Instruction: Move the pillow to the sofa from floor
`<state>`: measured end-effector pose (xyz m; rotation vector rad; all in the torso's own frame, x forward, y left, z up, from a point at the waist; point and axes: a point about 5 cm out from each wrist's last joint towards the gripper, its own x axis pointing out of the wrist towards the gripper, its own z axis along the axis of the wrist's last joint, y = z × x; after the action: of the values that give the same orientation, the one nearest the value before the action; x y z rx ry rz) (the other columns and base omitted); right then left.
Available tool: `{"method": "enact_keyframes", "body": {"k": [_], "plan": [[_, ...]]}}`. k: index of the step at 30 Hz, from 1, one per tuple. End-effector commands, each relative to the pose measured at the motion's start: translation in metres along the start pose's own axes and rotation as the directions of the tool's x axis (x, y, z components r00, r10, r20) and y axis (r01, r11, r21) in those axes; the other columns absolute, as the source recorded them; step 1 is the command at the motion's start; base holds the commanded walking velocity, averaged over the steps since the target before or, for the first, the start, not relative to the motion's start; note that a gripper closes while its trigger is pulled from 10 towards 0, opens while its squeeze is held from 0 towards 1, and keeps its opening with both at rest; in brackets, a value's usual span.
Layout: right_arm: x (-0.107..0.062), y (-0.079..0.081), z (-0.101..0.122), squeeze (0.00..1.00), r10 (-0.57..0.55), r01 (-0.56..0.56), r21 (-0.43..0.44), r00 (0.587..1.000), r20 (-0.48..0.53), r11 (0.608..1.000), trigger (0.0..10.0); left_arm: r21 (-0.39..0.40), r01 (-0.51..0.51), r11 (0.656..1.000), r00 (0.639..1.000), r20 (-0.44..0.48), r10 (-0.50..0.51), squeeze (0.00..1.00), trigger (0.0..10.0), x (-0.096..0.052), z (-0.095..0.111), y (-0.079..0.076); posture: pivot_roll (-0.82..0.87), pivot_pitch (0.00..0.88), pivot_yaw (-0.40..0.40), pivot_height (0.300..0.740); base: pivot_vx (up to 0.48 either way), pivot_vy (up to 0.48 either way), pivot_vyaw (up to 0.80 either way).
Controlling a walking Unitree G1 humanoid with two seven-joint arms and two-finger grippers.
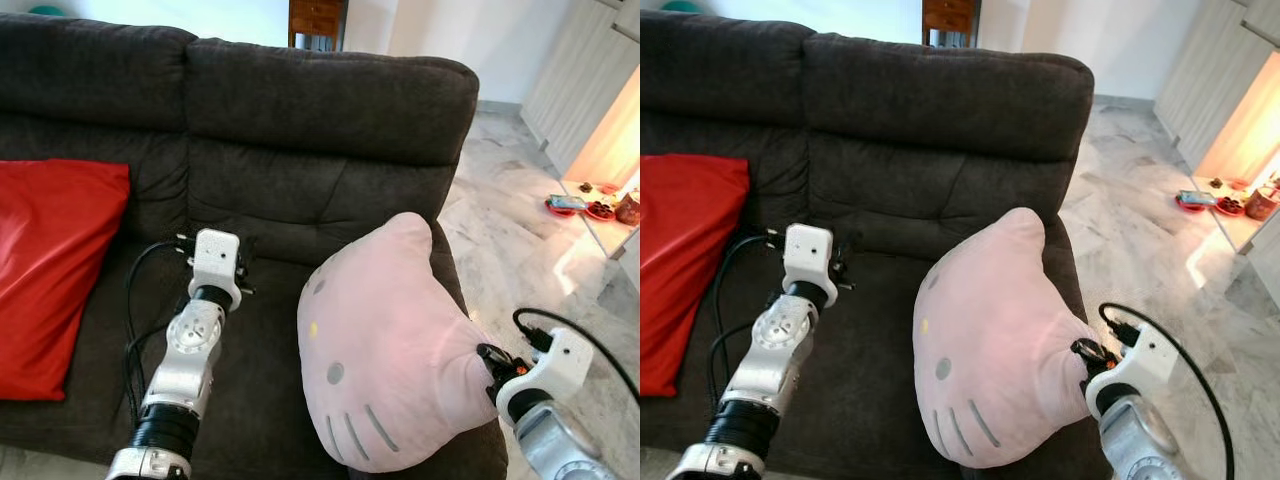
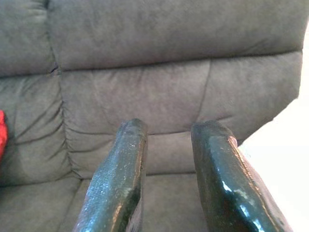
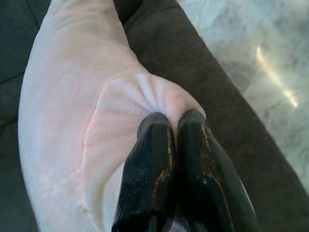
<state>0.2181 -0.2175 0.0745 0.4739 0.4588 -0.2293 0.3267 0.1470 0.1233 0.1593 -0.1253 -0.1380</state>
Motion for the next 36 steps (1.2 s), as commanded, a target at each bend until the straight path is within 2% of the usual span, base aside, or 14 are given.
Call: {"method": "enact_keyframes", "body": {"k": [1,4,6,9,12,13,14,15,16,36], "plan": [[0.000,-0.003,0.005,0.00,0.006,-0.004,-0.034,0.999,0.050,0.999,10.0,0.020,0.001,1.000,1.000,0.021,-0.002,0.00,10.0,-0.002,0.004,0.000,-0.04,0.000,-0.097,0.740,0.000,0.000,0.00],[0.003,0.000,-0.006,0.00,0.064,-0.059,-0.085,0.996,0.058,0.995,10.0,0.020,-0.014,1.000,1.000,0.001,0.014,0.00,10.0,-0.011,-0.002,0.003,-0.03,0.000,-0.096,0.740,0.000,0.000,0.00],[0.007,-0.002,-0.015,0.00,0.058,-0.053,-0.086,0.997,0.059,0.995,10.0,0.039,-0.023,0.999,1.000,0.000,0.023,0.00,10.0,-0.017,-0.004,0.004,-0.03,0.000,-0.095,0.740,0.000,0.000,0.00],[0.008,-0.004,-0.017,0.00,0.051,-0.046,-0.079,0.996,0.072,0.996,10.0,0.046,-0.050,0.998,0.999,-0.004,0.051,0.00,10.0,-0.022,-0.007,0.007,-0.02,0.000,-0.094,0.740,0.000,0.000,0.00],[0.007,-0.002,-0.017,0.00,0.071,-0.061,-0.112,0.994,0.087,0.992,10.0,0.053,-0.071,0.996,0.997,-0.002,0.071,0.00,10.0,-0.025,-0.007,0.010,-0.02,0.000,-0.093,0.740,0.000,0.000,0.00],[0.007,-0.001,-0.017,0.44,0.079,-0.069,-0.108,0.992,0.093,0.992,10.0,0.054,-0.074,0.996,0.997,-0.003,0.074,0.00,10.0,-0.026,-0.008,0.011,-0.02,0.000,-0.093,0.740,0.000,0.000,0.00],[0.007,-0.001,-0.017,0.75,0.083,-0.073,-0.106,0.992,0.098,0.992,10.0,0.055,-0.076,0.996,0.997,-0.004,0.076,0.00,10.0,-0.027,-0.008,0.011,-0.02,0.000,-0.093,0.740,0.000,0.000,0.00],[0.008,-0.001,-0.017,0.93,0.085,-0.070,-0.126,0.989,0.117,0.990,10.0,0.056,-0.085,0.995,0.996,-0.001,0.085,0.00,10.0,-0.029,-0.008,0.012,-0.02,0.000,-0.093,0.740,0.000,0.000,0.00],[0.008,-0.001,-0.016,1.00,0.086,-0.070,-0.121,0.988,0.129,0.990,10.0,0.056,-0.088,0.995,0.996,0.000,0.089,0.00,10.0,-0.029,-0.008,0.012,-0.02,0.000,-0.093,0.740,0.000,0.000,0.00],[0.012,0.001,-0.001,1.00,0.066,-0.049,-0.067,0.958,0.281,0.997,10.0,0.052,-0.102,0.993,0.995,0.018,0.102,0.00,10.0,-0.029,-0.001,0.011,-0.02,0.000,-0.082,0.740,0.000,0.000,0.00]]}}
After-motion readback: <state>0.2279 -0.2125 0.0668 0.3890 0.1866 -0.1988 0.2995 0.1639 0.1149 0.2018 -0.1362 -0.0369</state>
